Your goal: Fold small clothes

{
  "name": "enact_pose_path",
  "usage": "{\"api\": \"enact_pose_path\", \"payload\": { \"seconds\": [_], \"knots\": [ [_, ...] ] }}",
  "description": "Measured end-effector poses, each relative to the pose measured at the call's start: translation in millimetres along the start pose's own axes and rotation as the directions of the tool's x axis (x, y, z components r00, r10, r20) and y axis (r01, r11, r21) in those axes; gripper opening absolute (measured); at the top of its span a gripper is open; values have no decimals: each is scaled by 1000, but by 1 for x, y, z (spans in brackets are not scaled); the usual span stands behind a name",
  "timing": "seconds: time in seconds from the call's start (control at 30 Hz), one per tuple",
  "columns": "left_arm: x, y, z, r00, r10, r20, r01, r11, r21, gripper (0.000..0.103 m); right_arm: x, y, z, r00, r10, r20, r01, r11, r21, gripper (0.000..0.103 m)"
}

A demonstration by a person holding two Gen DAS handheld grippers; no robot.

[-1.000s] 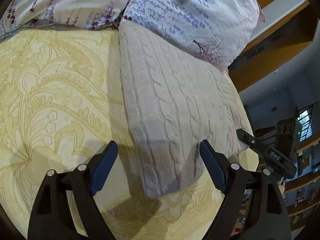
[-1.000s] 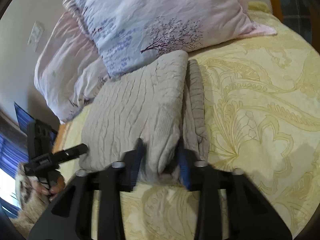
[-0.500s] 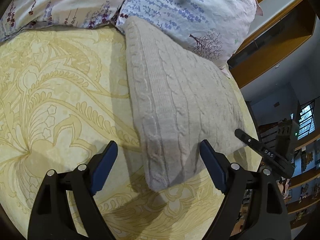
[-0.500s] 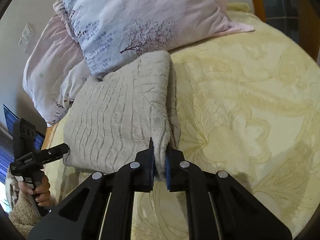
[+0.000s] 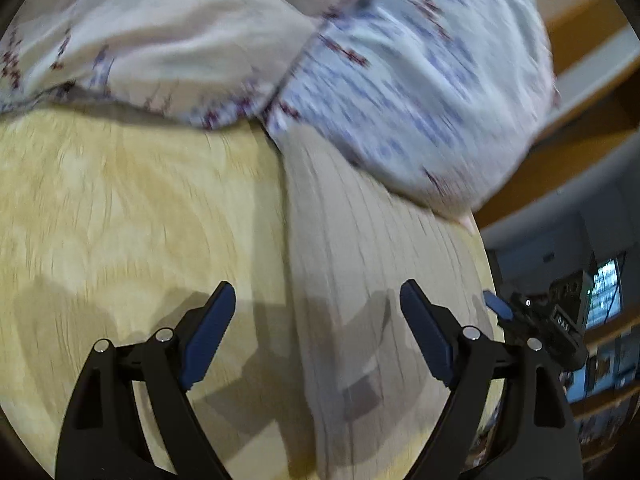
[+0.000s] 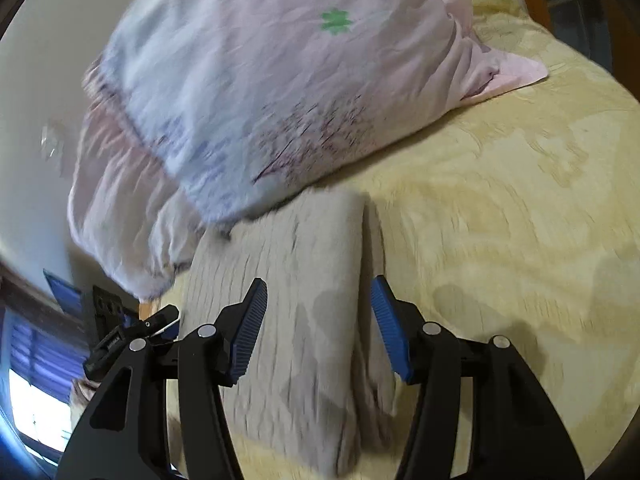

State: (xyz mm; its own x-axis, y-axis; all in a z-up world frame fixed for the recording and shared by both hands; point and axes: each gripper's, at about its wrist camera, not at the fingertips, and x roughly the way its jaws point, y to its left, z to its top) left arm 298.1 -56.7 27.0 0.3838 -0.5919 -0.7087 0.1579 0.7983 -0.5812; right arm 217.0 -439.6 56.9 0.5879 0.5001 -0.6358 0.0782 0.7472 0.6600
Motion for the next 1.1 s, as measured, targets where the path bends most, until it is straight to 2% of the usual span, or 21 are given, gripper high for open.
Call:
{"api": "enact_pose_path", "payload": {
  "seconds": [0.1, 0.23, 0.3, 0.33, 0.37, 0.4, 0.5, 0.6, 0.7, 0.73, 0.77, 0.87, 0.93, 0.97, 1.03, 1.07, 1.1],
  "knots": [
    [16, 6, 27, 1000, -15, -16, 14, 999, -38, 78, 19, -11, 26, 1000, 4, -24, -2, 997, 73, 56],
    [35, 7, 50, 999, -4, -35, 3, 999, -39, 71, 43, -16, 44, 998, 9, -67, -2, 994, 106, 56],
    [41, 11, 55, 999, -16, -43, 14, 999, -50, 57, 53, -14, 48, 996, 11, -87, -3, 995, 100, 53],
    [44, 12, 57, 998, -29, -49, 26, 998, -56, 53, 56, -13, 48, 996, 12, -93, -3, 996, 94, 46],
    [47, 15, 58, 997, -44, -56, 40, 997, -66, 42, 60, -11, 48, 995, 15, -100, -6, 997, 82, 30],
    [50, 14, 60, 996, -62, -57, 58, 996, -72, 28, 63, -8, 48, 994, 13, -105, -6, 998, 66, 18],
    [51, 10, 61, 996, -77, -43, 74, 996, -56, 12, 57, 3, 45, 997, 20, -69, -19, 1000, 4, 11],
    [37, 5, 58, 994, -106, 9, 106, 994, -20, 10, 36, 15, 42, 998, 57, 18, -56, 996, -64, 10],
    [17, 5, 51, 980, -184, 75, 185, 983, 5, 10, 4, 27, 36, 984, 133, 122, -115, 983, -143, 10],
    [13, 4, 49, 977, -191, 91, 190, 982, 19, 10, -4, 29, 34, 979, 142, 148, -117, 979, -168, 10],
    [12, 2, 47, 981, -169, 99, 166, 985, 36, 10, -8, 31, 32, 979, 115, 169, -82, 978, -192, 10],
    [30, -6, 46, 996, -42, 75, 37, 998, 59, 10, 18, 20, 33, 991, -52, 121, 73, 982, -172, 10],
    [40, -5, 46, 998, 6, 57, -8, 999, 40, 11, 41, 8, 33, 988, -138, 62, 145, 979, -142, 10],
    [42, -4, 45, 999, 13, 51, -15, 1000, 27, 14, 53, 4, 32, 986, -162, 27, 164, 978, -126, 10],
    [45, -3, 45, 999, 22, 41, -22, 1000, -10, 25, 57, 1, 29, 987, -159, 16, 159, 982, -99, 13],
    [42, -1, 44, 999, 25, 38, -25, 999, -23, 35, 51, 1, 29, 989, -145, 19, 146, 985, -89, 18],
    [36, 1, 42, 999, 25, 38, -24, 999, -24, 41, 45, 0, 28, 991, -135, 19, 136, 988, -80, 28]
  ]
}}
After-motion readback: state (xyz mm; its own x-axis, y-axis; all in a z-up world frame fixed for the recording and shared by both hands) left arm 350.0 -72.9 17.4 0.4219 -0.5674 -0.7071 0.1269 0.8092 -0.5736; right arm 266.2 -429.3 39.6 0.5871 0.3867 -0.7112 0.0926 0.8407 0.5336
